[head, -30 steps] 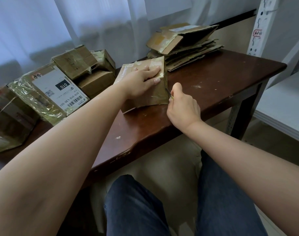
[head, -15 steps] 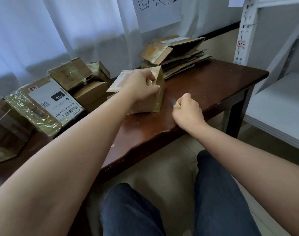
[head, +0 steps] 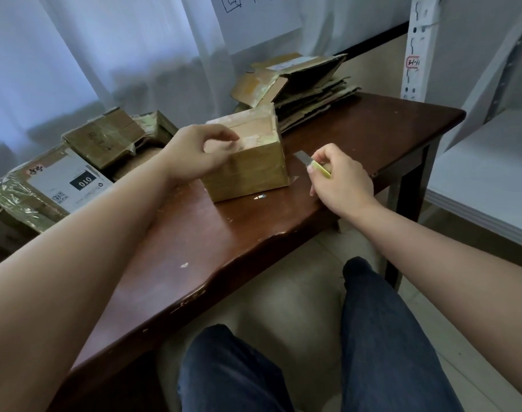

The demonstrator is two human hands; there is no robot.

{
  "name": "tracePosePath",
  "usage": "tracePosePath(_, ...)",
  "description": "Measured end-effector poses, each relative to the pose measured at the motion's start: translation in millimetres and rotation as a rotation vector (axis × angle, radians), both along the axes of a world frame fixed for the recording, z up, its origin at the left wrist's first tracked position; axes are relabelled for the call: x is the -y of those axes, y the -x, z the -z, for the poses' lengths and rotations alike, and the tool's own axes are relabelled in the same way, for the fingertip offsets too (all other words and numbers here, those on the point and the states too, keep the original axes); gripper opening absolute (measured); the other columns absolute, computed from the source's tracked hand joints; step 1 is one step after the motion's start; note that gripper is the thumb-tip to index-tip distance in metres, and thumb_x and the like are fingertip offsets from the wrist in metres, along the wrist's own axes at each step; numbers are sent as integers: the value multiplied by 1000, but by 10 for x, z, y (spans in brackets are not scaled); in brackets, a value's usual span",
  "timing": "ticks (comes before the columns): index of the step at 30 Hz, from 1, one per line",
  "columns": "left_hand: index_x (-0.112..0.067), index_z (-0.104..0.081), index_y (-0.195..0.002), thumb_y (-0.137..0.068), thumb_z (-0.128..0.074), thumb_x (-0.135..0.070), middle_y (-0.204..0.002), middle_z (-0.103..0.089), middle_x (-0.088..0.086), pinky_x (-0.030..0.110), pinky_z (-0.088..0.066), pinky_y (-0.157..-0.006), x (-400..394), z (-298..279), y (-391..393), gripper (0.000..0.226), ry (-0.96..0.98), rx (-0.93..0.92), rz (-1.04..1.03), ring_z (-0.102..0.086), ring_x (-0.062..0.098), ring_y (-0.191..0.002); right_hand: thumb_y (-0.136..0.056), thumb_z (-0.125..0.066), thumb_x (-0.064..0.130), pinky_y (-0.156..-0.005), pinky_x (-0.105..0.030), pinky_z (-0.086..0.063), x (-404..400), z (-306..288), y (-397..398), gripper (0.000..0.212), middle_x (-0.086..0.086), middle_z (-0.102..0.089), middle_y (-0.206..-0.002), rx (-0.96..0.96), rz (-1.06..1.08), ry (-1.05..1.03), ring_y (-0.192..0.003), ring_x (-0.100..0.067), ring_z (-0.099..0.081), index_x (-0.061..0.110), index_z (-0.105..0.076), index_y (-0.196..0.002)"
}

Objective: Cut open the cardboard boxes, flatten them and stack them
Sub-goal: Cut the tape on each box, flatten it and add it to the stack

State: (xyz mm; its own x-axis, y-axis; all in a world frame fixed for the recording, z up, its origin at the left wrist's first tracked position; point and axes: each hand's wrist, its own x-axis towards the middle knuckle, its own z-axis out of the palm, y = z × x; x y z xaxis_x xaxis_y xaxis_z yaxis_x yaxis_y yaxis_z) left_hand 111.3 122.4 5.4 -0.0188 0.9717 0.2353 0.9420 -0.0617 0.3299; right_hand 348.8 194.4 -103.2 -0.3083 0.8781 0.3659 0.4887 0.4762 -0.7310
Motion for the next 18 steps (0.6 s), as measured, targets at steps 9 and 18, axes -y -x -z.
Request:
tracePosePath(9, -49, -36, -142, -84, -26, -74, -155, -33, -6, 49, -23, -117, -322, 313, -35, 64, 92, -160, 5, -22, 15, -146, -96, -47, 32, -69, -39, -52, -31, 42, 109, 11, 4, -67, -77, 5, -82, -126, -77, -22, -64, 29, -55, -103)
tracePosePath(18, -50, -36, -141, -93, -34, -61, -155, -31, -9, 47, -21, -118, -337, 333, -23, 49, 82, -166, -7, -22, 19, -146, -97, -45, 29, -68, -40, -52, -34, 114, 161, 14, 3, -66, -75, -48, -80, -177, -75, -22, -63, 23, -55, -105)
